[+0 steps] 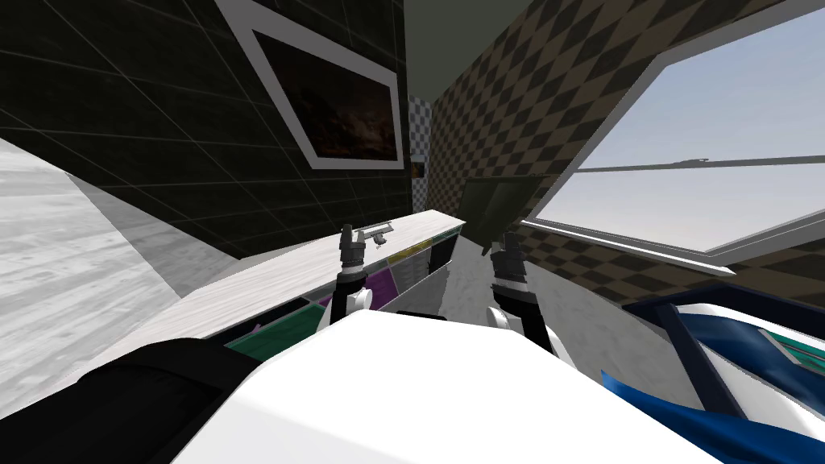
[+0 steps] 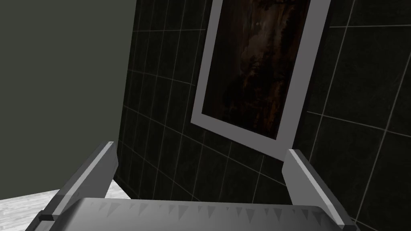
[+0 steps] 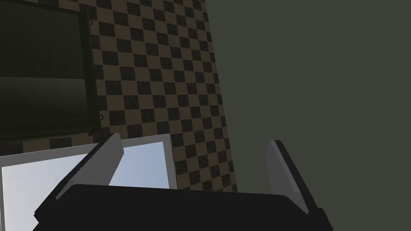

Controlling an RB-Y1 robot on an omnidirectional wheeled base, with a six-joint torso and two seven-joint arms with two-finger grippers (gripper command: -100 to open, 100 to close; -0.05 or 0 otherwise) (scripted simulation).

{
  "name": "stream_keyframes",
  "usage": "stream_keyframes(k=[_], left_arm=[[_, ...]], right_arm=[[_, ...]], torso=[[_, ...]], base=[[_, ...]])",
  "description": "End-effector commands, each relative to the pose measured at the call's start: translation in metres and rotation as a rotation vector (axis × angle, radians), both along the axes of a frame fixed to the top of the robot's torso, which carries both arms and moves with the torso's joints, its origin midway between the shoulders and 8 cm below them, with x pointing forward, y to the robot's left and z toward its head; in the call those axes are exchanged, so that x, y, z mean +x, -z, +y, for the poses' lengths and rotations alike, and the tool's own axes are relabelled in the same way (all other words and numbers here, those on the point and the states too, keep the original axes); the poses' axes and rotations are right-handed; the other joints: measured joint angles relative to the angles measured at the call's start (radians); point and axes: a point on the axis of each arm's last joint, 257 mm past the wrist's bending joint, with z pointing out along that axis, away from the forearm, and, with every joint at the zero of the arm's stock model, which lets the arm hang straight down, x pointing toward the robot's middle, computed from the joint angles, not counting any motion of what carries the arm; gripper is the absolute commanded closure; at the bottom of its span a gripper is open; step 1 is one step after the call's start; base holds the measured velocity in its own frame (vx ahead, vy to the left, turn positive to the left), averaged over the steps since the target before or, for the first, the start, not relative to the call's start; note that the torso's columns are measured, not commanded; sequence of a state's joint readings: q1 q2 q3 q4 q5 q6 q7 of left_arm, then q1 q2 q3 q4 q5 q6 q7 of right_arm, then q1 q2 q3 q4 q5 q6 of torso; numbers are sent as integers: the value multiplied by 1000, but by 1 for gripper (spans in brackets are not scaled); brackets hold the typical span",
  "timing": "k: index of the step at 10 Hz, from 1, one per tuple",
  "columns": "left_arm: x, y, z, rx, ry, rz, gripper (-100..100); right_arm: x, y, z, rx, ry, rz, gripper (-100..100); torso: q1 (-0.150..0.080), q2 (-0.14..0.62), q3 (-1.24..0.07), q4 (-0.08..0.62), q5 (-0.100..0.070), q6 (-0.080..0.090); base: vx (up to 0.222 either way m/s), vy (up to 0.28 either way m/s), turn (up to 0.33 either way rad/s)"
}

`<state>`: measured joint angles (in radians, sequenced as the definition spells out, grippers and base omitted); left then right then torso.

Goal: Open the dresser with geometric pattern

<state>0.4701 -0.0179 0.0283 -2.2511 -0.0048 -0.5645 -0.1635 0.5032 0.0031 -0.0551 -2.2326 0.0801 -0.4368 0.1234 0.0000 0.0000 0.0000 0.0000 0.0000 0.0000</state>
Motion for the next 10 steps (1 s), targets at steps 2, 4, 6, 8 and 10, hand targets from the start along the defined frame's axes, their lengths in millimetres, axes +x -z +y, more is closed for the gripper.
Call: stream_keyframes(k=[2, 4, 6, 8, 10], left_arm=[[0, 0, 0, 0, 0, 0, 0], [0, 0, 0, 0, 0, 0, 0], [0, 0, 0, 0, 0, 0, 0], [0, 0, 0, 0, 0, 0, 0], [2, 4, -3, 33, 23, 9, -100]], right_arm=[[0, 0, 0, 0, 0, 0, 0], [0, 0, 0, 0, 0, 0, 0], [0, 0, 0, 0, 0, 0, 0], [0, 0, 0, 0, 0, 0, 0], [0, 0, 0, 0, 0, 0, 0]], torso=[[0, 104, -209, 105, 0, 0], [0, 248, -497, 248, 0, 0], [0, 396, -792, 396, 0, 0], [0, 544, -1087, 544, 0, 0], [0, 691, -1382, 691, 0, 0]], base=[[0, 0, 0], [0, 0, 0], [0, 0, 0], [0, 0, 0], [10, -10, 13]])
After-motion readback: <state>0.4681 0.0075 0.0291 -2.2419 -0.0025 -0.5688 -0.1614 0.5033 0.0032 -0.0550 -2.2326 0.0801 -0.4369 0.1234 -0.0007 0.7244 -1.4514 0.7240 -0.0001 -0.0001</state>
